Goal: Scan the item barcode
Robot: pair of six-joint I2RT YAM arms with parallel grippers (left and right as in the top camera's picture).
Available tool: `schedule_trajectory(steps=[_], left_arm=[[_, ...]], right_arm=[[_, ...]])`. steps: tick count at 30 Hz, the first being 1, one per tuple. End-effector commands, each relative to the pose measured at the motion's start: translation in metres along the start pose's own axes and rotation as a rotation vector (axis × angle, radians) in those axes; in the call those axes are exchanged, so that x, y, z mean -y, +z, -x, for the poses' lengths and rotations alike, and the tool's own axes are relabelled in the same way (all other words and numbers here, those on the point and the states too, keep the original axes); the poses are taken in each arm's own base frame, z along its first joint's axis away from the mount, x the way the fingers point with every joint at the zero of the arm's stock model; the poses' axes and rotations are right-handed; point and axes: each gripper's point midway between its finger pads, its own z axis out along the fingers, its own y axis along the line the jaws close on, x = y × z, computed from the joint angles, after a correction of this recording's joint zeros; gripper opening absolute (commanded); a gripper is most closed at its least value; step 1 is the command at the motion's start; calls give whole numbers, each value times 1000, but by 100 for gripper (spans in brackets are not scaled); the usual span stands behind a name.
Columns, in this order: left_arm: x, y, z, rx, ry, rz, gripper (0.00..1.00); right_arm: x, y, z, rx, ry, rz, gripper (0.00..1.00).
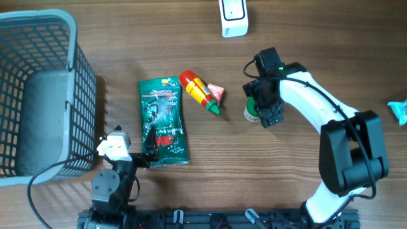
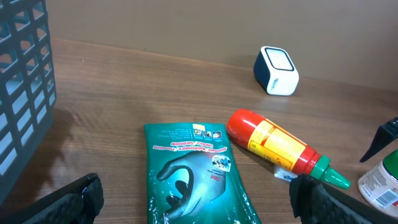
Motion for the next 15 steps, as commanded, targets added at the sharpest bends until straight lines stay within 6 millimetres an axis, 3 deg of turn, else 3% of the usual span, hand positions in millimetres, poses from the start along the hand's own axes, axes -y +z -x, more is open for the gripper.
schedule_trajectory(steps=[1, 4, 10, 15], left_arm=[[0, 0, -1, 1, 19, -4, 100], [0, 0, -1, 0, 19, -5, 100], [0, 0, -1, 1, 18, -4, 100], [0, 0, -1, 0, 19, -5, 100]], right_arm=[[3, 6, 0, 1, 22, 14, 100], [2, 7, 1, 2, 21, 22, 99], [-1, 7, 1, 3, 17, 32, 79], [0, 7, 2, 8, 11, 30, 78]])
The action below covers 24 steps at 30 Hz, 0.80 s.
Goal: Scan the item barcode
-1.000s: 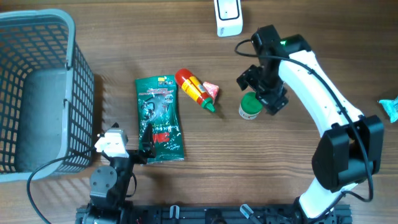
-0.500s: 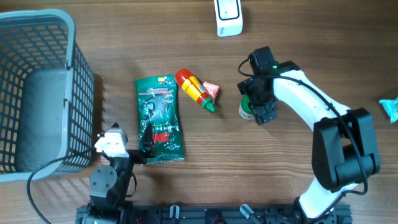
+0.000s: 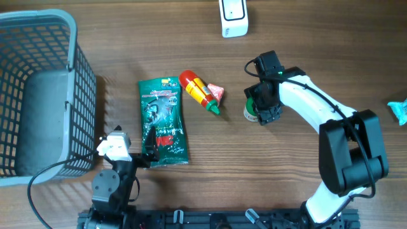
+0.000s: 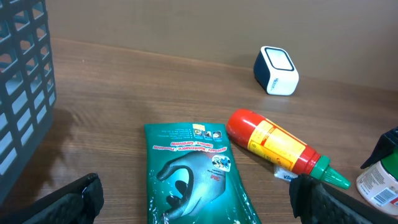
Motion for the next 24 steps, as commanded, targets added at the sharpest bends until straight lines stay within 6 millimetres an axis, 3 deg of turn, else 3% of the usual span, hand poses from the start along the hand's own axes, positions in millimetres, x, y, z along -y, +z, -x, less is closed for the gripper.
schedule_trajectory(steps=[1, 5, 12, 19, 24], left_arm=[[0, 0, -1, 1, 19, -4, 100], [0, 0, -1, 1, 19, -4, 100], [0, 0, -1, 1, 19, -4, 100], [0, 0, -1, 0, 18, -5, 100], [0, 0, -1, 0, 19, -5, 100]], right_arm=[[1, 0, 2, 8, -13, 4, 84], [-1, 0, 2, 13, -80, 15, 99], [-1, 21, -6, -49, -136, -3, 100], [10, 35, -11, -93, -165, -55, 66], [10, 35, -11, -94, -236, -52, 65]])
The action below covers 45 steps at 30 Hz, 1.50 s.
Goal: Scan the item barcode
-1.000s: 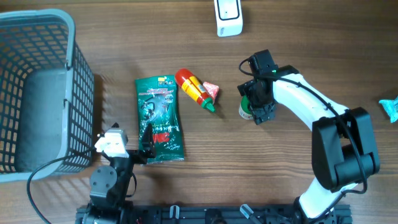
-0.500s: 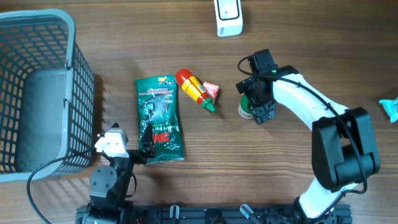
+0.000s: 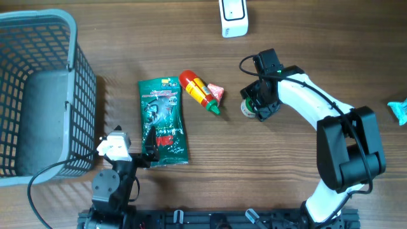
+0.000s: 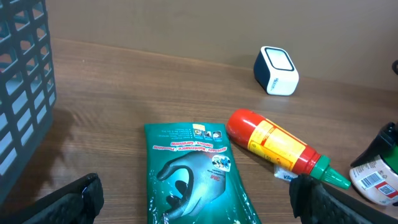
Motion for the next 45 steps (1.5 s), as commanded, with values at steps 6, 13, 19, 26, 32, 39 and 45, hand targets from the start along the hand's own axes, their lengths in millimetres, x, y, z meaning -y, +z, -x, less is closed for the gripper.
schedule_trajectory(steps=[6, 13, 19, 26, 32, 39, 45], left_arm=[[0, 0, -1, 1, 18, -5, 100], [0, 0, -1, 1, 19, -5, 100], [0, 0, -1, 1, 19, -5, 100], [0, 0, 0, 1, 19, -5, 100], [0, 0, -1, 1, 18, -5, 100], [0, 0, -1, 1, 18, -5, 100], [0, 0, -1, 1, 19, -5, 100]], right_arm=[[24, 19, 0, -34, -380, -112, 78], [40, -14, 17, 21, -582, -277, 89], [13, -47, 2, -48, -573, -206, 100], [31, -32, -2, -69, -514, -241, 100], [50, -1, -2, -55, -430, -239, 95], [44, 5, 1, -32, -390, -211, 81], [46, 10, 1, -37, -388, -218, 70]])
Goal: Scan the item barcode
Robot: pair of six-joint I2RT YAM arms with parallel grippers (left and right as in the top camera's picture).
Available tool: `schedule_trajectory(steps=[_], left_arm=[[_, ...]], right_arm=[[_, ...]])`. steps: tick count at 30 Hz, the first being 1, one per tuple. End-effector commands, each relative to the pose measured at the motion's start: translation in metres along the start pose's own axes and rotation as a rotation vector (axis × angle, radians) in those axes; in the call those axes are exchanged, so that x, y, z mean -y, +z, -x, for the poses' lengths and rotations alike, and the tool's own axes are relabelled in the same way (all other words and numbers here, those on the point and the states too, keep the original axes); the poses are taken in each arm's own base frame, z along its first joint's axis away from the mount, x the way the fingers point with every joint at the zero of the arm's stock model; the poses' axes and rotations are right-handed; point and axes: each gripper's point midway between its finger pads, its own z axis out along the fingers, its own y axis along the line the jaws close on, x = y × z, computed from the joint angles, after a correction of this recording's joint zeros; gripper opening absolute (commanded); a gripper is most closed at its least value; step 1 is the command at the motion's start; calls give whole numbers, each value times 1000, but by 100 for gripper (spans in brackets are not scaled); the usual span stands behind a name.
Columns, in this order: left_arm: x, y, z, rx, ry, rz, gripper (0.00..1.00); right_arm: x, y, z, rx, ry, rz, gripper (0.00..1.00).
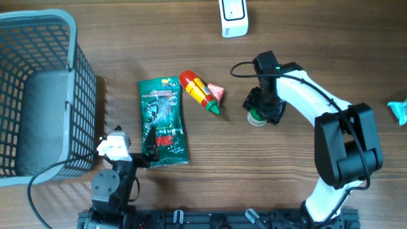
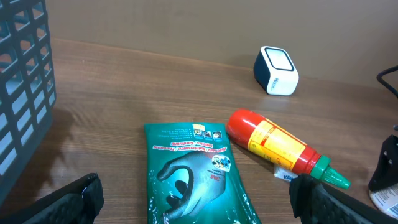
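A small white bottle with a green cap (image 1: 256,118) stands right of centre, and its label edge shows at the corner of the left wrist view (image 2: 387,199). My right gripper (image 1: 262,105) is down over this bottle and shut on it. The white barcode scanner (image 1: 233,18) stands at the far edge, also seen from the left wrist as the scanner (image 2: 276,71). My left gripper (image 2: 196,190) rests open at the near edge, its fingers either side of a green glove packet (image 2: 196,171).
A red sauce bottle with a green tip (image 1: 198,91) lies beside a pink sachet (image 1: 218,91) between the glove packet (image 1: 163,121) and the small bottle. A grey mesh basket (image 1: 81,95) fills the left side. A teal item (image 1: 399,111) lies at the right edge.
The right gripper and the small bottle have shifted slightly right and nearer; the bottle, tilted with its barcode showing before, now sits under the gripper. The left arm is unchanged.
The right gripper stood beside the small bottle, which was upright on the table. Then it was closer over the bottle. Later the bottle was tipped to the left with its barcode label visible. Now the bottle sits lower and right, under the gripper.
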Motion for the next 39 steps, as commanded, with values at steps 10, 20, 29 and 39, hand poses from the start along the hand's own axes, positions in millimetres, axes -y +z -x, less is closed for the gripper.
schedule_trajectory(steps=[10, 20, 29, 39], left_arm=[[0, 0, -1, 0, 18, -5, 100], [0, 0, -1, 0, 19, -5, 100], [0, 0, -1, 0, 19, -5, 100], [0, 0, -1, 0, 19, -5, 100]], right_arm=[[-2, -33, -2, -42, -61, -38, 94], [9, -5, -5, -20, 106, -55, 80], [11, 9, -3, 7, 151, -42, 62], [-3, -20, -21, -184, -10, 71, 57]])
